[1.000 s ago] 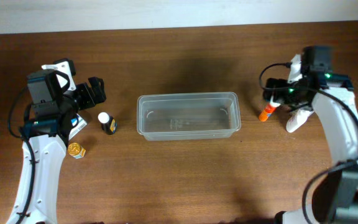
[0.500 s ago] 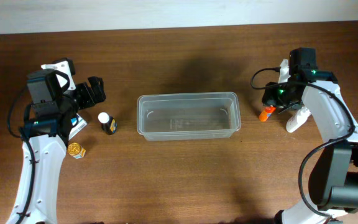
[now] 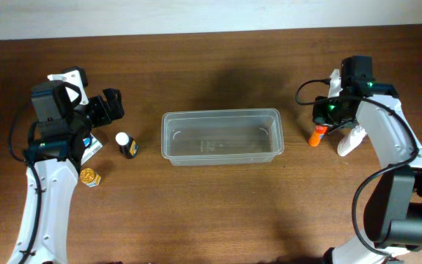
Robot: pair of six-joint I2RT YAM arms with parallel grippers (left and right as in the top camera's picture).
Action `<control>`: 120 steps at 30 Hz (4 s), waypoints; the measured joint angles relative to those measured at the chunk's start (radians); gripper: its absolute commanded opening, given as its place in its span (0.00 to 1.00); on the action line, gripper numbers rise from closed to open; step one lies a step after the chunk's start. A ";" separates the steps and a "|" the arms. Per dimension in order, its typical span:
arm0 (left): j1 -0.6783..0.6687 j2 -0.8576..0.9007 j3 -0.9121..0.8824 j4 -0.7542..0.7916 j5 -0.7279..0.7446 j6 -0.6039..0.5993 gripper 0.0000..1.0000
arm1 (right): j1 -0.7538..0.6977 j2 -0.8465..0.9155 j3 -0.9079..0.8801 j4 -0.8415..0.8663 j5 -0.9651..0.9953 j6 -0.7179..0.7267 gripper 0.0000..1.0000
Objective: Pack container
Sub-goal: 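Reach the right gripper to the orange tube and grasp it, then carry the orange tube into the container and release it, then move the right gripper to the white spray bottle and grasp it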
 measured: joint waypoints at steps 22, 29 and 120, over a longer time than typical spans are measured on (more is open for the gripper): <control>0.000 0.000 0.000 0.026 0.000 0.000 0.99 | 0.328 -0.122 0.297 -0.144 0.002 -0.065 0.17; 0.000 0.000 0.000 0.036 0.000 0.000 0.99 | 0.394 -0.084 0.214 -0.059 0.002 -0.066 0.17; 0.000 0.000 0.000 0.048 0.000 0.000 0.99 | -0.116 -0.155 -0.094 -0.039 0.243 0.419 0.29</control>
